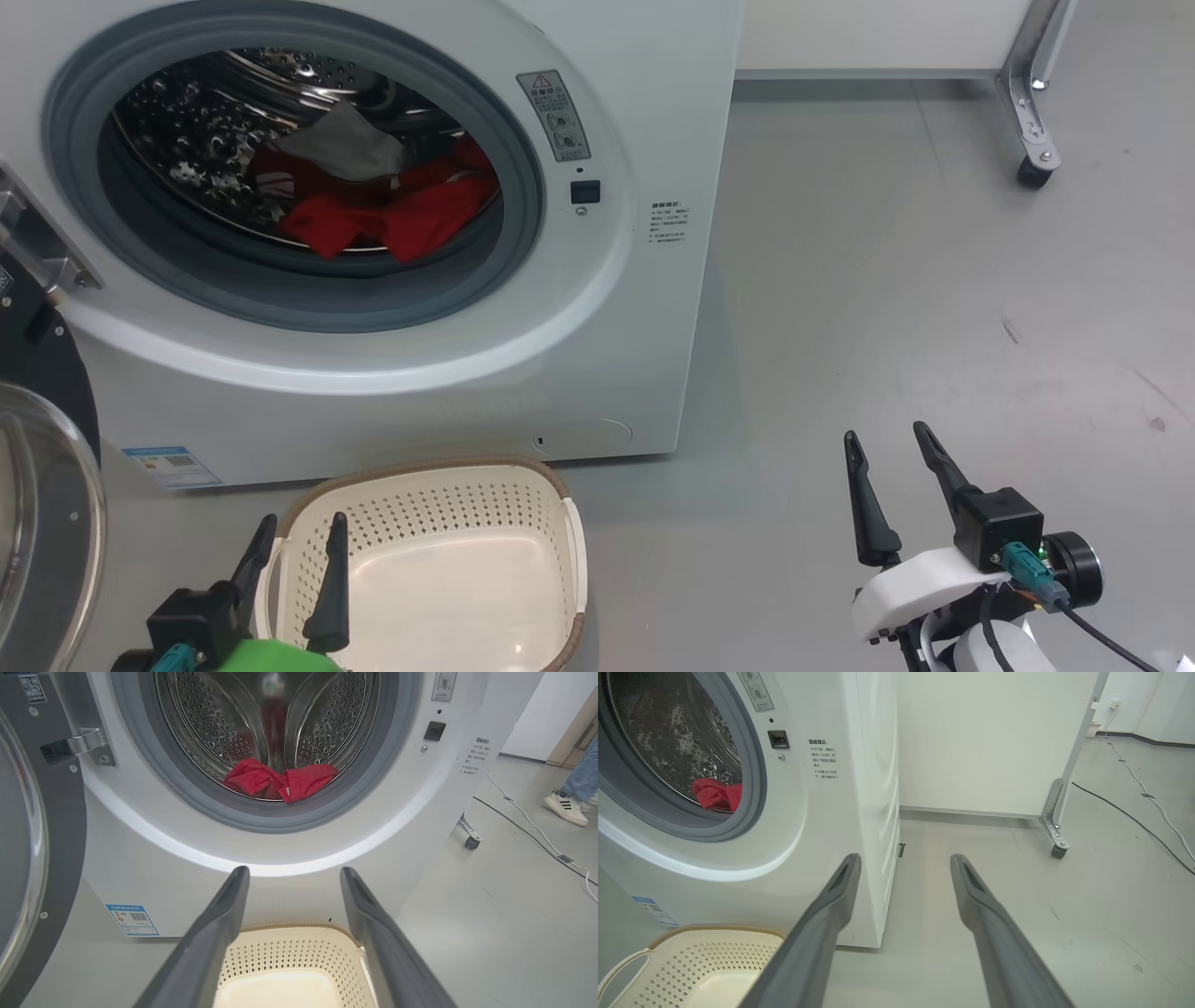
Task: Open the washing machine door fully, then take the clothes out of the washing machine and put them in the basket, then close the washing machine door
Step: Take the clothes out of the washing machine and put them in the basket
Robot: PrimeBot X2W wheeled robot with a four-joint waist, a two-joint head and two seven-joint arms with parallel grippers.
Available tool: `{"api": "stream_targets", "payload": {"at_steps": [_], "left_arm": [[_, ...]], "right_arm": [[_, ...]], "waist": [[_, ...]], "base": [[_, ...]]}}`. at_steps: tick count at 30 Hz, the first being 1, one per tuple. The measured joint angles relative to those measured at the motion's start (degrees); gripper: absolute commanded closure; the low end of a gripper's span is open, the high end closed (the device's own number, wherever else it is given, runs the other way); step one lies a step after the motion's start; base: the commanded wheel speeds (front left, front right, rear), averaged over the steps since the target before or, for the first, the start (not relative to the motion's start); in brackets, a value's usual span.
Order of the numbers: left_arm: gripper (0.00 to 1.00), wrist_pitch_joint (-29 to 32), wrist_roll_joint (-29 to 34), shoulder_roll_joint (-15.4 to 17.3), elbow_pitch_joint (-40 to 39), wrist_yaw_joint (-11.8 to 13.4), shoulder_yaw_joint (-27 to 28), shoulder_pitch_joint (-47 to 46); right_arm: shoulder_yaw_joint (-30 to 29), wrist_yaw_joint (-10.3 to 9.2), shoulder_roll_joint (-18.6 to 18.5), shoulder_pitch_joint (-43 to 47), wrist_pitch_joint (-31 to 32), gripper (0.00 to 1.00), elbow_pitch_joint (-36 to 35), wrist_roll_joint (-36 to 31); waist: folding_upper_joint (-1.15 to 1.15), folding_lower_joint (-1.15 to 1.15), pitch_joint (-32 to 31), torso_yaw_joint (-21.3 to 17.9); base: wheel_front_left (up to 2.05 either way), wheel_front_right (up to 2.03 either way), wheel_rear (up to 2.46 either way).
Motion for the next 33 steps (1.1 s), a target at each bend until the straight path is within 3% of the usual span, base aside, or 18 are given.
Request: {"api": "stream_targets", "payload": {"at_steps": [10, 22, 33], "left_arm": [[0.00, 0.0, -0.1, 0.0, 0.2, -0.3, -1.8, -4.4], [0.00, 0.0, 0.5, 0.6, 1.3, -0.7, -3.6, -17.6], [0.00, 4.7, 2.0, 5.2, 2.1, -0.7, -5.6, -33.1]], "right_arm": [[1.4, -0.44, 0.0, -2.0, 0.0, 0.00, -0.3, 0.4], [3.2, -0.98, -0.1, -6.2, 0.0, 0.00, -1.3, 0.6], [5.5, -1.51, -0.2, -9.7, 0.0, 0.00, -1.7, 2.5]], "waist": [[0.00, 0.00, 4.8, -0.9], [0.00, 0.00, 11.5, -2.3], [0.00, 0.00, 17.1, -4.7]], "base": [[0.00, 0.00, 0.00], [0.00, 0.00, 0.00], [0.00, 0.00, 0.00]]}}
